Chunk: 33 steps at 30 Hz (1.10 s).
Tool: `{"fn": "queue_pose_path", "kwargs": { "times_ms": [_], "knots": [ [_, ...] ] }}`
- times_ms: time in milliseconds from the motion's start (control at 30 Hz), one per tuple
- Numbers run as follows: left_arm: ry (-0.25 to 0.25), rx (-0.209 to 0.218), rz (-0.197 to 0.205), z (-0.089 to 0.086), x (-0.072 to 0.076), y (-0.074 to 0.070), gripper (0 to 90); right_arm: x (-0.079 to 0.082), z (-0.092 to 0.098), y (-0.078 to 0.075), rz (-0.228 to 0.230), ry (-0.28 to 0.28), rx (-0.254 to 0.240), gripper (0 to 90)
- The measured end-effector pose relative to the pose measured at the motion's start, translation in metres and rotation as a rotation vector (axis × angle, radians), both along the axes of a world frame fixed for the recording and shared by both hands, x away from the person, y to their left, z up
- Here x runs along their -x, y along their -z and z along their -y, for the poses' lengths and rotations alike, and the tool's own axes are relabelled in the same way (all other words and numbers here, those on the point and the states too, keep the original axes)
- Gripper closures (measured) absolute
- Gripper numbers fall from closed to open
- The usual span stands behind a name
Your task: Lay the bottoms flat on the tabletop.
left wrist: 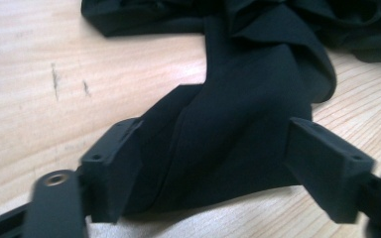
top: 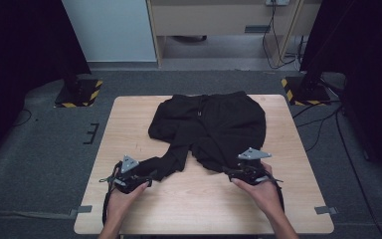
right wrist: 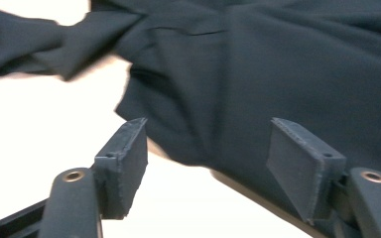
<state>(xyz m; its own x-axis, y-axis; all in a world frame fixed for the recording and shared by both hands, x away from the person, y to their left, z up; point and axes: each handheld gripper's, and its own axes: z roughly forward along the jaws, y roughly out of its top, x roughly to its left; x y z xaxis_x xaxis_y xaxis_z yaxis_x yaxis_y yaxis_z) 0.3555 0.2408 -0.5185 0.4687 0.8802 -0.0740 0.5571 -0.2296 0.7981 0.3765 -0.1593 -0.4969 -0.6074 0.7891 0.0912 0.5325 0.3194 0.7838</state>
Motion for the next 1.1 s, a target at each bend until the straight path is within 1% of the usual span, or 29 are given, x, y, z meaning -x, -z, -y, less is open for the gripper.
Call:
{"fn": "queue_pose_path", "kwargs": {
  "times_ms": [33,67,100,167,233,267,300,367,400,433,467,500,533,600,633,667,767,933,1000,1100],
  "knots": [
    [-0.003,-0.003,0.002,0.0,0.0,0.001,17.3,0.0,-0.007,0.004,-0.003,-0.027,-0.005,28.0],
    [-0.005,-0.007,0.004,0.0,-0.001,0.001,16.7,0.001,-0.014,0.008,-0.005,-0.04,-0.002,28.6],
    [-0.007,-0.008,0.007,0.0,-0.001,0.002,16.2,0.001,-0.021,0.012,0.004,-0.055,0.009,30.2],
    [0.003,-0.011,0.0,0.001,-0.003,0.003,15.2,0.001,-0.033,0.018,0.024,-0.078,0.016,35.3],
    [0.004,-0.011,-0.007,0.001,-0.003,0.003,13.6,0.0,-0.043,0.021,0.041,-0.086,0.029,39.1],
    [0.001,-0.011,-0.003,0.001,-0.003,0.003,12.9,-0.001,-0.048,0.022,0.045,-0.083,0.029,42.0],
    [-0.003,-0.01,0.004,0.001,-0.002,0.002,11.6,-0.003,-0.051,0.022,0.056,-0.082,0.032,46.0],
    [-0.001,-0.001,0.01,0.001,-0.002,0.0,11.5,-0.006,-0.057,0.023,0.069,-0.092,0.043,59.4],
    [-0.001,0.003,0.011,0.001,-0.002,0.0,11.5,-0.008,-0.058,0.024,0.069,-0.095,0.059,66.9],
    [0.002,0.004,0.011,0.001,-0.002,0.0,11.6,-0.01,-0.059,0.025,0.069,-0.083,0.074,74.2],
    [0.005,0.005,0.008,0.002,-0.002,0.001,11.7,-0.011,-0.057,0.025,0.057,-0.079,0.064,81.1],
    [0.009,0.001,0.006,0.002,-0.002,0.002,11.9,-0.011,-0.055,0.026,0.057,-0.077,0.061,85.7],
    [0.013,-0.006,0.004,0.003,-0.002,0.002,12.0,-0.01,-0.052,0.027,0.056,-0.072,0.063,87.0],
    [0.015,-0.019,0.017,0.005,-0.002,0.003,13.2,-0.006,-0.045,0.028,0.052,-0.079,0.057,87.6],
    [0.016,-0.024,0.024,0.006,-0.002,0.003,13.6,-0.003,-0.04,0.028,0.059,-0.077,0.058,87.6],
    [0.014,-0.02,0.027,0.007,-0.002,0.002,13.9,0.0,-0.034,0.028,0.06,-0.072,0.054,87.7],
    [0.009,-0.032,0.034,0.008,-0.002,0.001,14.2,0.009,-0.012,0.028,0.054,-0.047,0.041,87.7],
    [-0.003,-0.049,0.016,0.008,-0.003,0.005,14.7,0.024,0.024,0.029,0.037,-0.01,0.032,87.7],
    [-0.006,-0.059,0.011,0.008,-0.004,0.007,14.9,0.029,0.037,0.029,0.036,0.002,0.034,87.7],
    [-0.001,-0.061,0.002,0.008,-0.007,0.01,15.1,0.035,0.054,0.03,0.031,0.017,0.046,87.5]
  ]
}}
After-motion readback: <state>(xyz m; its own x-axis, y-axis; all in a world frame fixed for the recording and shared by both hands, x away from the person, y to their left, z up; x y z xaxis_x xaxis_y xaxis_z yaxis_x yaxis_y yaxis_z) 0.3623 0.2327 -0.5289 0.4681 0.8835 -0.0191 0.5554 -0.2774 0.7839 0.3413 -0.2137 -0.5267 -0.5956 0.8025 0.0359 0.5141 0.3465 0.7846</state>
